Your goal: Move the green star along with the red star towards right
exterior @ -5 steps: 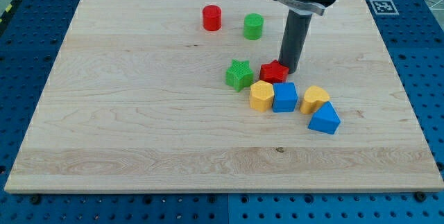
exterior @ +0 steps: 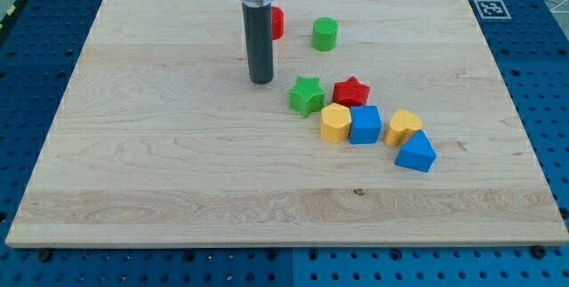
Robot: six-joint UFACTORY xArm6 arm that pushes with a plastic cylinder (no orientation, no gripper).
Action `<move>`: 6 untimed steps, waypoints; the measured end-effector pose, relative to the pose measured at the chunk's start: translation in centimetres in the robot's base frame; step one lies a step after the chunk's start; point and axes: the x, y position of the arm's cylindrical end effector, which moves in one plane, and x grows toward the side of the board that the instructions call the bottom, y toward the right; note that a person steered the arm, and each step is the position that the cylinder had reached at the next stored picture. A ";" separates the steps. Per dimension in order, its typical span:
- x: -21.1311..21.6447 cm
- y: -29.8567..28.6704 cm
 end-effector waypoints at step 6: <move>0.2 6.6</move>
